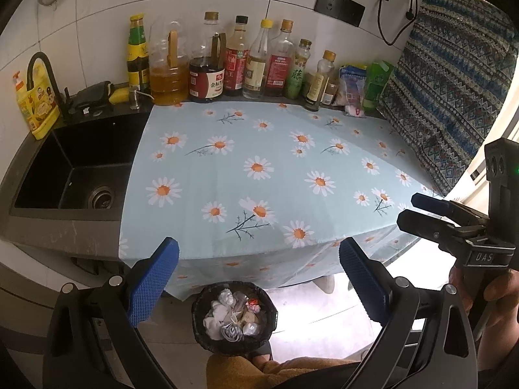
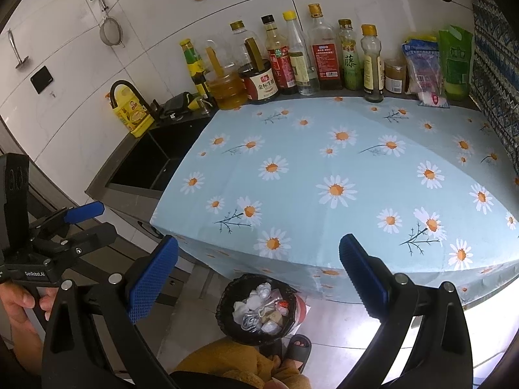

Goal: Collect trash

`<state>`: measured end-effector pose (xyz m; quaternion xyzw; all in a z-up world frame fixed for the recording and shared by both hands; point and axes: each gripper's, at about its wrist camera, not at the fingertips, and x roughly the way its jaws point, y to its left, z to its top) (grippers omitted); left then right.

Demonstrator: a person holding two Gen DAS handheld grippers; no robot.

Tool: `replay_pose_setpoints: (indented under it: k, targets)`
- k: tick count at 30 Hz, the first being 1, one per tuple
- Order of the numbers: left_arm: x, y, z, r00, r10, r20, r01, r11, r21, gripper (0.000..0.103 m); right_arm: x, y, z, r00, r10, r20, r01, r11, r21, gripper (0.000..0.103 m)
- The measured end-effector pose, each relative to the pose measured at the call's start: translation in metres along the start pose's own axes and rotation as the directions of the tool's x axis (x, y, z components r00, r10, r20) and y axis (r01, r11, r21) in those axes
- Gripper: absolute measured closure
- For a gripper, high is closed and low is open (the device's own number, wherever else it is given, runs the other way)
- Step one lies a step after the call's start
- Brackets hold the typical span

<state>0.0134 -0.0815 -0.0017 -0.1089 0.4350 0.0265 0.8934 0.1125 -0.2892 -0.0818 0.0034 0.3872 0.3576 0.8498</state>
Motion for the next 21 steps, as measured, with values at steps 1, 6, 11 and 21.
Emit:
replay_pose_setpoints:
  k: [1, 6, 11, 21]
  targets:
    - [0.0, -0.001, 0.0, 1.0, -0.002, -0.003, 0.002, 1.0, -0.001, 0.007, 0.0, -0.001, -0.001, 1.0, 0.004, -0.001, -0.004, 1.0, 0.006, 0.005]
    - [-0.006, -0.006, -0.001, 1.0, -0.014, 0.017, 0.013, 1.0, 0.021, 0.007, -0.003, -0.002, -0.004, 1.0, -0.005, 0.004, 0.005, 1.0, 0.004, 0.005]
    - [-0.01, -0.009, -0.002, 1.0, -0.01, 0.027, 0.01, 1.0, 0.028, 0.007, -0.007, -0.005, -0.01, 1.0, -0.013, 0.0, 0.013, 1.0, 0.01, 0.005]
    - [-0.009, -0.004, -0.002, 1.0, -0.01, 0.024, 0.01, 1.0, 0.004, 0.007, -0.008, -0.008, -0.013, 1.0, -0.011, 0.006, 0.011, 1.0, 0.028, 0.005]
